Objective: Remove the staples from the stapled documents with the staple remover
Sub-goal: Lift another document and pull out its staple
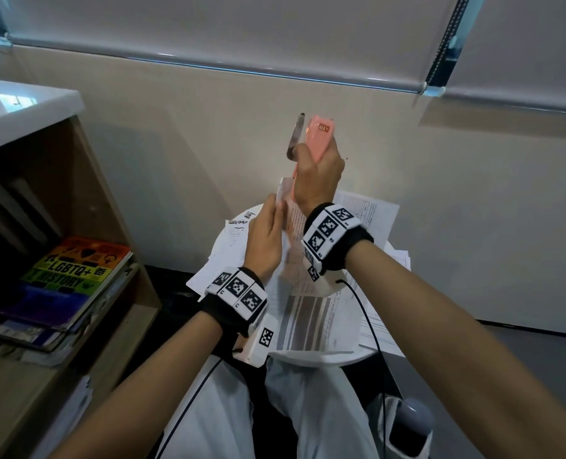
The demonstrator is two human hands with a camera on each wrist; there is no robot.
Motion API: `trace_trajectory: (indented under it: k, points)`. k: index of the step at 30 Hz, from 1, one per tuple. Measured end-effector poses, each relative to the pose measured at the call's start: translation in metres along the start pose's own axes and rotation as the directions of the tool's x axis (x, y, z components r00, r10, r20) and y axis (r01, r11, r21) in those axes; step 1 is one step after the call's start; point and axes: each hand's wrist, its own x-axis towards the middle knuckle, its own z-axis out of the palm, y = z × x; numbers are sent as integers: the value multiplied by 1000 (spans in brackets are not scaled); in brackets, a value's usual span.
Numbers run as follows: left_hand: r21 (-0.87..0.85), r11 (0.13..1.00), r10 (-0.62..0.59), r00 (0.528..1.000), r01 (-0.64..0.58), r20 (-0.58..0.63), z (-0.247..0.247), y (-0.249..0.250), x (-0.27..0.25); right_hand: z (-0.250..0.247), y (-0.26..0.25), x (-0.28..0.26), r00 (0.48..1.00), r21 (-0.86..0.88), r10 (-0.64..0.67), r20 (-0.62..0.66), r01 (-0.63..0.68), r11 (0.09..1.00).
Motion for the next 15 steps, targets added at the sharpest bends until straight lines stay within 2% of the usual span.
trace_trajectory:
  k: [2, 4, 7, 9, 11, 14, 15]
  points:
    - [-3, 1000, -21, 999, 21, 40, -1, 2, -3, 0, 1, 1, 1000, 23, -14, -15, 15, 1000]
    - [-93, 992, -71, 991, 81, 111, -2, 3, -11, -1, 2, 3, 1000, 30, -20, -11, 20, 999]
    - [-133, 982, -111, 980, 133, 165, -6, -12, -27, -8, -2, 8, 1000, 73, 10, -2, -10, 997]
    - [-137, 977, -146, 981, 163, 130, -10, -23, -33, -14, -7, 12, 999, 227, 36, 3, -36, 973]
    - [-145, 968, -197, 978, 205, 67, -14, -31, -33, -24, -9, 22, 998, 296, 52, -32, -40, 954]
    - [-169, 953, -257, 966, 253, -2, -23, -38, -27, -58, 5, 35, 986, 234, 152, -64, -133, 963]
    - [-207, 940, -278, 961, 271, -3, -26, -41, -23, -73, 11, 34, 980, 175, 198, -26, -191, 966]
